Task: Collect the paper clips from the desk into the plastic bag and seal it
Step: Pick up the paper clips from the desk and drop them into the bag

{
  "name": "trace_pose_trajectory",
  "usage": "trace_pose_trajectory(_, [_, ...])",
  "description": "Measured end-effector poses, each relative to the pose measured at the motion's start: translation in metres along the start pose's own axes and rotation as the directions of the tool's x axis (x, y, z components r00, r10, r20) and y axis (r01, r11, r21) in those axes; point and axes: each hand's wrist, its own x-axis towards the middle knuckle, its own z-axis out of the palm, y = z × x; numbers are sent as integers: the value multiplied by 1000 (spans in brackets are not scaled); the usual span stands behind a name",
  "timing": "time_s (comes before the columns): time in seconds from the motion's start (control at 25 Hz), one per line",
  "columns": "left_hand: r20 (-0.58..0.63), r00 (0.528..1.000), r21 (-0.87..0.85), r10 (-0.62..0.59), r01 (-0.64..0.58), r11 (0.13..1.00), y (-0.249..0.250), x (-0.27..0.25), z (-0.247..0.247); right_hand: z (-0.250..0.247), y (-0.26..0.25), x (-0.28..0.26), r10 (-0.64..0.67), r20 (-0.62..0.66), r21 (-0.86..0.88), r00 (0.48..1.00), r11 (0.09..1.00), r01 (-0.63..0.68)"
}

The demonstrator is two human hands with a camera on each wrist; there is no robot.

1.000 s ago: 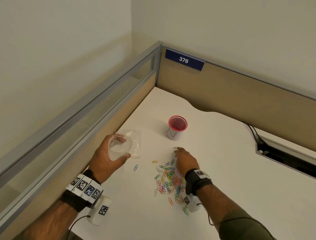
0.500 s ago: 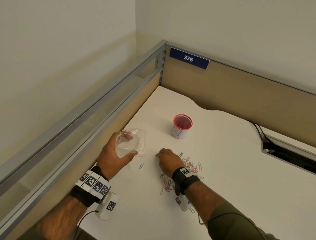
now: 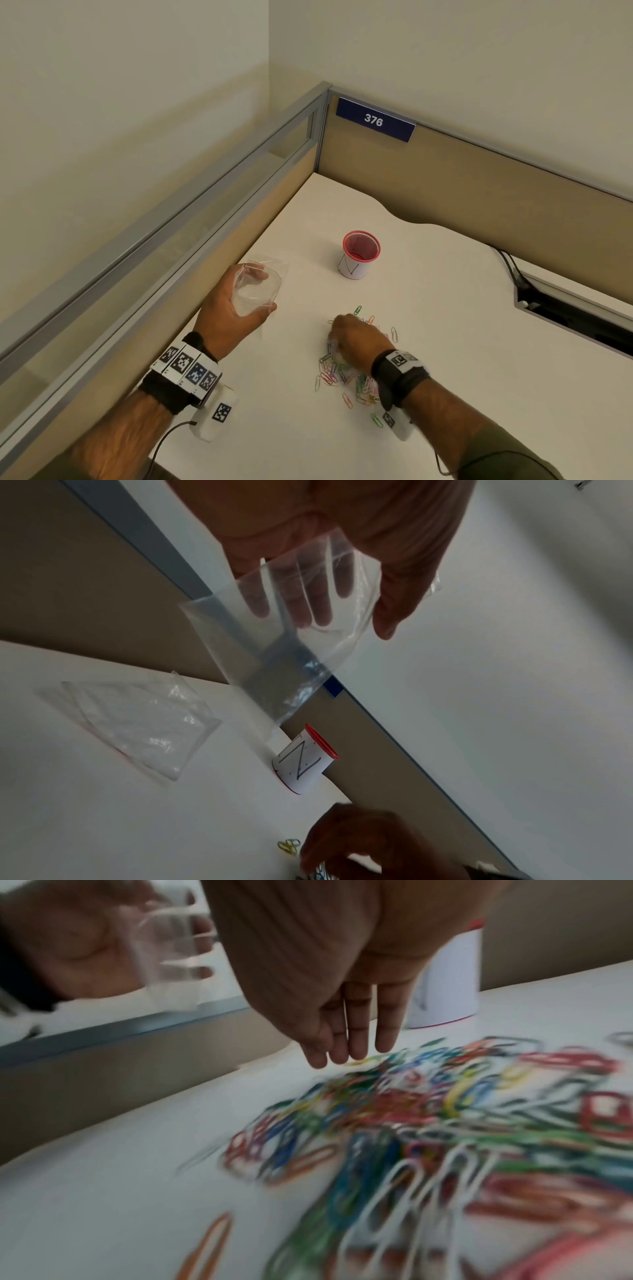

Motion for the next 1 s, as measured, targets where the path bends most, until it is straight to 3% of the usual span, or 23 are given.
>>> trace_pose_trajectory(0.12, [17, 1000, -17, 3, -2, 1000, -1, 0, 3, -13, 27, 10, 263, -38, 131, 964, 958, -256])
trace_pose_trajectory(0.2, [47, 999, -14, 6, -6, 1000, 0, 0, 6, -16, 29, 14, 316, 15, 137, 949, 939, -315])
trace_pose_trajectory(0.36, [53, 999, -2, 9, -9, 1000, -2, 0, 9, -5, 13, -6, 244, 78, 87, 967, 964, -250])
trace_pose_trajectory(0.4, [93, 995, 3, 36, -36, 999, 8, -7, 23, -3, 15, -38, 252, 74, 103, 965, 960, -259])
trace_pose_trajectory(0.48, [96, 995, 4, 28, -29, 1000, 6, -4, 21, 0, 16, -53, 274, 10, 155, 962, 950, -273])
trace_pose_trajectory(0.56, [111, 993, -4, 32, -32, 999, 7, -2, 24, -4, 26, -70, 370, -71, 246, 926, 906, -343])
trace_pose_trajectory(0.68, [159, 987, 9, 27, -29, 1000, 10, -6, 35, -6, 29, -83, 397, 62, 204, 916, 893, -401])
trace_pose_trajectory(0.8, [192, 981, 27, 25, -31, 999, 13, -13, 48, 3, 16, -79, 342, 138, 126, 929, 925, -359])
trace_pose_trajectory(1.0, [195, 981, 46, 22, -32, 998, 18, -21, 62, 15, 7, -59, 331, 15, 62, 944, 941, -331])
